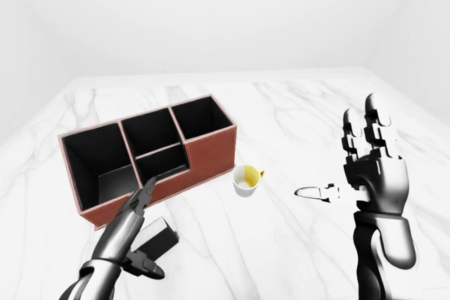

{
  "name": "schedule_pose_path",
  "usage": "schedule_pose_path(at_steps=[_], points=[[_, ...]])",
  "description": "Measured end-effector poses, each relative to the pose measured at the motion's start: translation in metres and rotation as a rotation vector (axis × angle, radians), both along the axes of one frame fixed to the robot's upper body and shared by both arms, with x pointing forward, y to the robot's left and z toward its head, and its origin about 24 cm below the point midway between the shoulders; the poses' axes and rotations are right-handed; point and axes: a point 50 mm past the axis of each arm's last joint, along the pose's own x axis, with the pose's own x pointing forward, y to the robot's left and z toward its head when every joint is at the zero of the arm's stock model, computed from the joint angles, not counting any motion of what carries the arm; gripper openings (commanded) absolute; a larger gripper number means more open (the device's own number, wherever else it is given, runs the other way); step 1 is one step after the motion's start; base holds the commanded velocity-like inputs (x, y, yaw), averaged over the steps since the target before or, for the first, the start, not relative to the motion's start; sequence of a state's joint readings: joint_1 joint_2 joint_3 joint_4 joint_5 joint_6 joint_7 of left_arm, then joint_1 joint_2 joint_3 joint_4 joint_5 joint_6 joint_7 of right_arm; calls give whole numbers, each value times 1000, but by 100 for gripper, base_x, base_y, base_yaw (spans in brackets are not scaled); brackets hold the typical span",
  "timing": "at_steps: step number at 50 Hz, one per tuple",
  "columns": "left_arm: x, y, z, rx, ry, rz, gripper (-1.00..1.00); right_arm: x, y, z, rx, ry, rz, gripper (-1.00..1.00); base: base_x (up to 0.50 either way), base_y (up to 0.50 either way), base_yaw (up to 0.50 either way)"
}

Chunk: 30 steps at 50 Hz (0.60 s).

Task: Pick up the book and place it in the front compartment of the caddy.

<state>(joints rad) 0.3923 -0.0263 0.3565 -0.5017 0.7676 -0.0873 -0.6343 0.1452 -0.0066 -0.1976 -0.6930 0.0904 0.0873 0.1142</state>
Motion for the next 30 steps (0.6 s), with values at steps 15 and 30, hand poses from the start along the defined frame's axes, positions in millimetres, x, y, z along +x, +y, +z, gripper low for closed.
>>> schedule_pose_path(at_steps=[15,30], points=[[0,9,-8,39,57,20,100,-2,2,6,1,-28,2,100,0,0,0],[2,17,-6,97,85,26,100,3,0,1,6,-6,6,100,0,0,0]])
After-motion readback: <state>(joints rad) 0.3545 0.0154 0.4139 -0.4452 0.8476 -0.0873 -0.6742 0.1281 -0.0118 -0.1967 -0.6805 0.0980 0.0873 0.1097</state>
